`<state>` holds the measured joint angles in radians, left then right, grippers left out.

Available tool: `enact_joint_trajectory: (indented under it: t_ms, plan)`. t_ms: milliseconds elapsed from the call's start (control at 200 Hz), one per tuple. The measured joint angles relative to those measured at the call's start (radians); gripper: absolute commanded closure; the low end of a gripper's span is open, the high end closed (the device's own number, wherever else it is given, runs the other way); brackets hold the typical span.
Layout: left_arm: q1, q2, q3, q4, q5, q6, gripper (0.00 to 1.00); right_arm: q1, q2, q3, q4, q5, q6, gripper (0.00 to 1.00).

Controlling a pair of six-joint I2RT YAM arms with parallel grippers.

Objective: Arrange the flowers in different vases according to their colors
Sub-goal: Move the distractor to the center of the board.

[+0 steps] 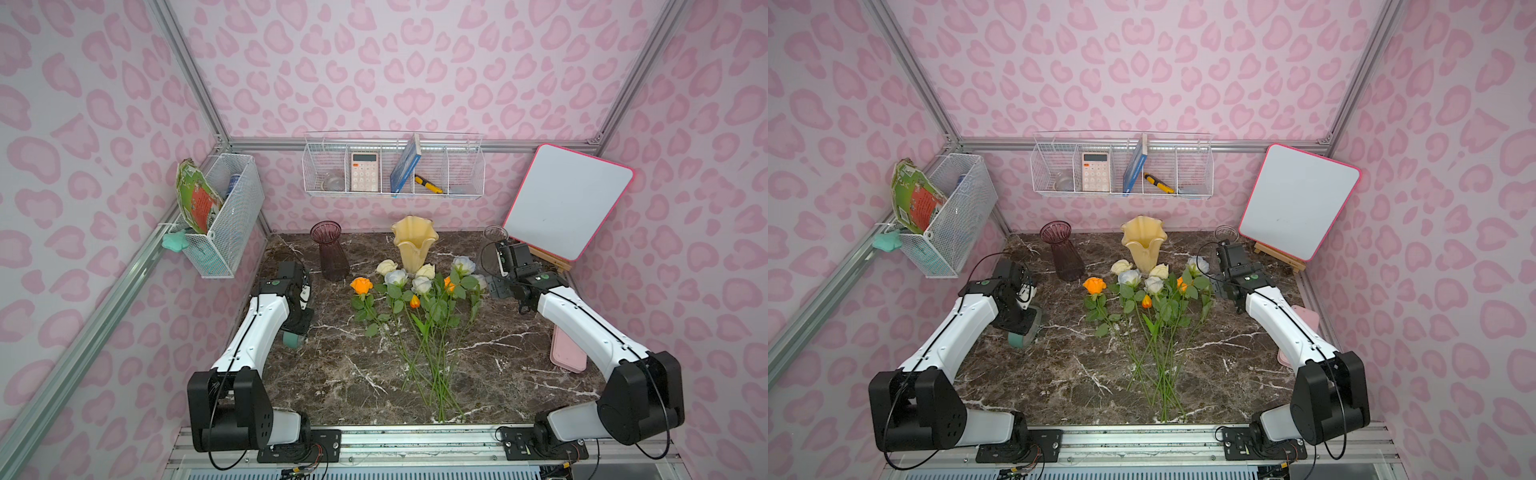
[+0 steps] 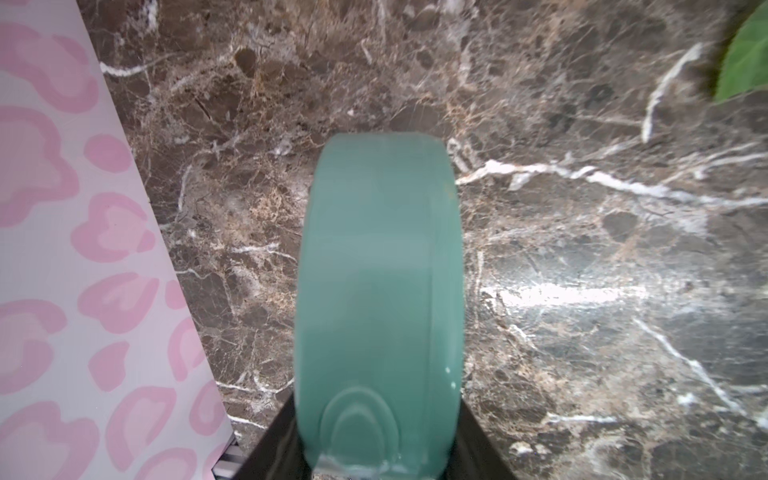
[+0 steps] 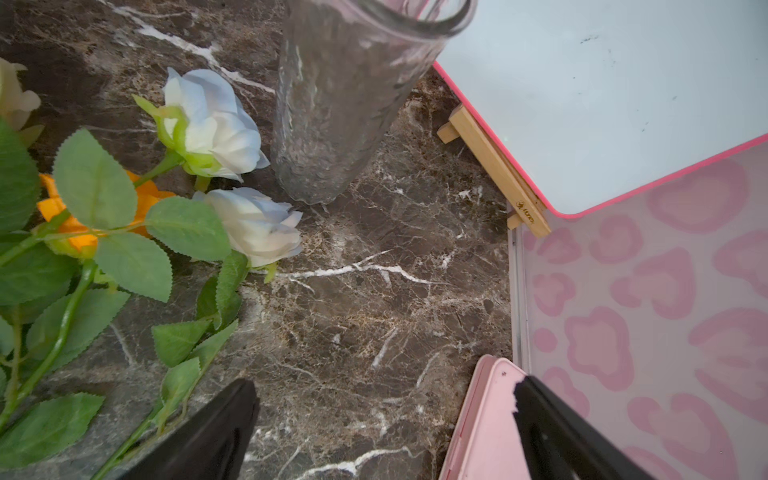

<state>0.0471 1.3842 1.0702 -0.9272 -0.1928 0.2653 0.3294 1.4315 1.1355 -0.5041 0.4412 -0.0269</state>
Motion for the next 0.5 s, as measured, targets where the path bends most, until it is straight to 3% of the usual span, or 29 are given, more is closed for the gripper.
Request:
enact_joint_trajectory:
  t_ms: [95, 155, 301, 501]
  plan:
    - [0.011, -0.023, -0.026, 0.031, 0.012, -0.002, 0.77, 0.003, -0.005, -0.006, 0.005, -0.001, -0.001, 0.0]
    - [0.014, -0.037, -0.039, 0.047, 0.012, -0.004, 0.74, 0.004, -0.013, -0.013, 0.006, -0.005, -0.003, 0.0]
    - [0.016, -0.048, -0.045, 0.06, -0.01, -0.004, 0.49, 0.005, -0.035, -0.028, 0.014, -0.008, -0.004, 0.0]
    - [0.018, -0.038, 0.011, 0.076, -0.068, -0.019, 0.44, 0.007, -0.04, -0.039, 0.013, -0.019, -0.003, 0.0]
